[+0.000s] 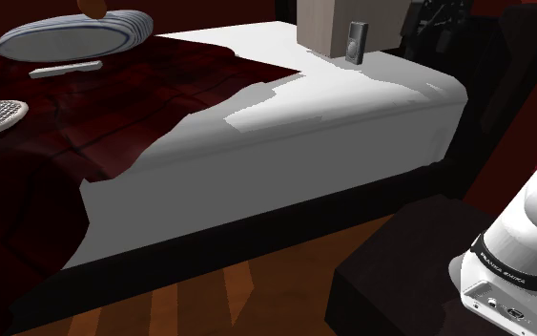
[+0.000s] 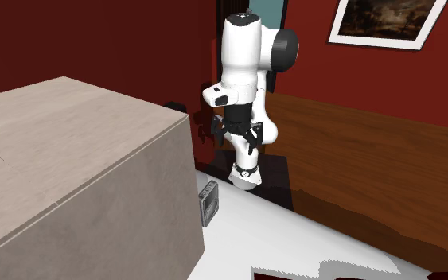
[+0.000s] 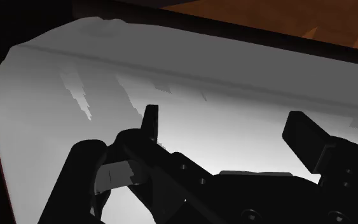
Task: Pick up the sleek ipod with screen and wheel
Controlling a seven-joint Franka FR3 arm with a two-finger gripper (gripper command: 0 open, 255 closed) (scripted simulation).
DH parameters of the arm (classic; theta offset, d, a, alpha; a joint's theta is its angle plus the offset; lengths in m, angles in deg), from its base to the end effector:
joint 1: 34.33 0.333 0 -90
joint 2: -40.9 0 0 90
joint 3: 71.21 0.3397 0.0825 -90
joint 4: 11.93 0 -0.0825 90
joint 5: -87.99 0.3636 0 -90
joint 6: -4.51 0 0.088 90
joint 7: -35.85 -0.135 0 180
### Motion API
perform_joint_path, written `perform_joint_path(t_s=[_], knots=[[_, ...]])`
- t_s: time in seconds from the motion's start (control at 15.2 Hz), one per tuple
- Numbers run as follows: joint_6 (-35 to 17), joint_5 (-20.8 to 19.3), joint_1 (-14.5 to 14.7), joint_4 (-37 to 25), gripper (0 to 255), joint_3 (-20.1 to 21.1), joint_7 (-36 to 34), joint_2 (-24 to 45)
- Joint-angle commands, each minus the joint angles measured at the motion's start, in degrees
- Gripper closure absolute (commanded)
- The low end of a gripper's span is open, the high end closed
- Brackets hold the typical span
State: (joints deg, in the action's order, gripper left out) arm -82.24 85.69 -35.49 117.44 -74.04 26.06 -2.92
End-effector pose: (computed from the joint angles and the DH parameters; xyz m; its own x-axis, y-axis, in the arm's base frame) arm 0.2701 -0.0303 0.6121 0.9735 -0.2277 0.0210 -0.2278 -0.9737 0.0023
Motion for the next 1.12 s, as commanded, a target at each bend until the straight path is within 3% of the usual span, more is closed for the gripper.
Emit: perform_joint_path(t_s=[0.0, 0.53, 0.92, 1.06], knots=[[0.00, 0.00, 0.00, 0.00, 0, 0.00, 0.00, 0.00], [2.20, 0.18, 0.78, -20.52, 0, -1.99, 3.36, 19.86], [7.50, 1.28, 0.98, -40.35, 0, -3.36, 6.19, 35.61], [7.15, 1.36, 0.93, -40.72, 0, -3.41, 6.36, 36.42]])
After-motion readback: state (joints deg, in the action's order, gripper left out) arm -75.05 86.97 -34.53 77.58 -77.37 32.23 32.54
